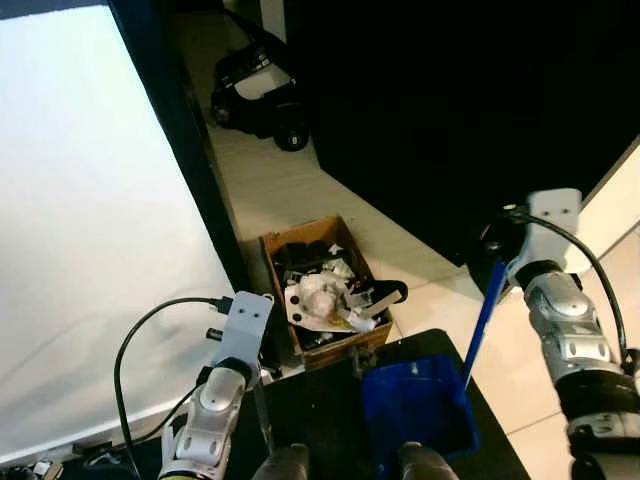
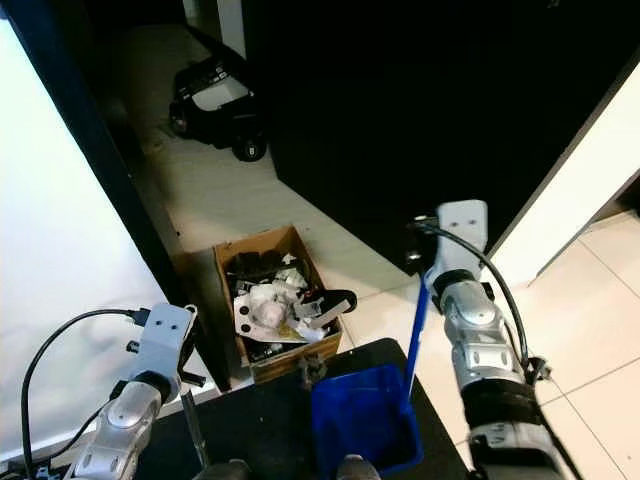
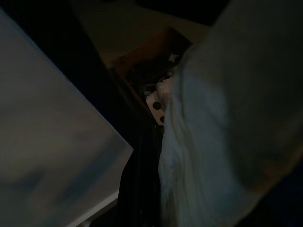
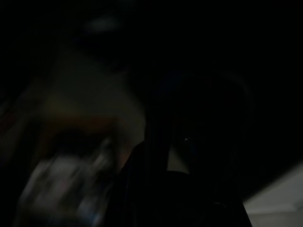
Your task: Sweep floor
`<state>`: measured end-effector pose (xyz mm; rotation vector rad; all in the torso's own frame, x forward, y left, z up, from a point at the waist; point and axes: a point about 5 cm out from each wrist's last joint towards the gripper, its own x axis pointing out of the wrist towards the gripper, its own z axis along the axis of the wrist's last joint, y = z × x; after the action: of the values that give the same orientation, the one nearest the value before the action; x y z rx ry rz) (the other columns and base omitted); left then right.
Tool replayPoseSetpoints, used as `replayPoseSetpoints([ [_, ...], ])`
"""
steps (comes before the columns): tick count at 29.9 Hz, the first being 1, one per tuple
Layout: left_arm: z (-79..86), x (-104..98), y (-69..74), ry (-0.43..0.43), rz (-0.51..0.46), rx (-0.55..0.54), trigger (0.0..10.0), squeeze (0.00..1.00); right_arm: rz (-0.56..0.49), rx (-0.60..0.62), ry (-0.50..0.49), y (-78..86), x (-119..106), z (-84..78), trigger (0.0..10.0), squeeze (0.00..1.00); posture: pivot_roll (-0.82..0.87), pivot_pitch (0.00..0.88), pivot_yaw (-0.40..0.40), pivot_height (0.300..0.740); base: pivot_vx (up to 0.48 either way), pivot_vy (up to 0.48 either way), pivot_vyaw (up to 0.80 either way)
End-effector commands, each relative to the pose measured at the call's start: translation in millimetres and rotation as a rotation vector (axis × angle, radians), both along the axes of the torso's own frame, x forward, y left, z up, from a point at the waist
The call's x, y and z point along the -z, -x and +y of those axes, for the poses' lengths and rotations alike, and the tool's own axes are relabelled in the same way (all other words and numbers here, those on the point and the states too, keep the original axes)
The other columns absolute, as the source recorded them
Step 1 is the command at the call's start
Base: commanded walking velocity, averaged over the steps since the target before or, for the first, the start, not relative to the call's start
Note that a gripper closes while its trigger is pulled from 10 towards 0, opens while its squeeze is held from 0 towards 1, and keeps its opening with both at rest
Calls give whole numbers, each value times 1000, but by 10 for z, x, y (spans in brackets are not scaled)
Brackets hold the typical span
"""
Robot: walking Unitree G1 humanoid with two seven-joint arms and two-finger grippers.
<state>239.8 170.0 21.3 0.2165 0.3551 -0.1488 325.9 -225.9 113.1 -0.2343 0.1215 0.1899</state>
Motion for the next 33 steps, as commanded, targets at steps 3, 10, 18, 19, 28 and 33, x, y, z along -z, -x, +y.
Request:
replayPoseSetpoints([
  [3,15,-107,-76,43,-39,-3,10000,0,53,-72,109,54,-8,-79,10000,0,71,55,-28,740,0,0,0],
  [10,2,-99,-78,46,-41,-8,10000,0,51,30,197,8,-169,-442,10000,0,71,59,-30,740,0,0,0],
  [18,-3,-78,-48,45,-30,-3,10000,0,-25,173,135,-58,-165,-456,10000,0,83,61,-26,740,0,0,0],
  [19,0,-80,-47,45,-30,-3,10000,0,-37,182,130,-63,-156,-436,10000,0,89,62,-21,740,0,0,0],
  [28,29,-82,-3,34,-23,0,10000,0,-121,160,61,-143,-77,-196,10000,0,112,70,-10,740,0,0,0],
  [33,43,-82,26,30,-20,-2,10000,0,-107,142,77,-183,-12,-106,10000,0,132,78,-7,740,0,0,0],
])
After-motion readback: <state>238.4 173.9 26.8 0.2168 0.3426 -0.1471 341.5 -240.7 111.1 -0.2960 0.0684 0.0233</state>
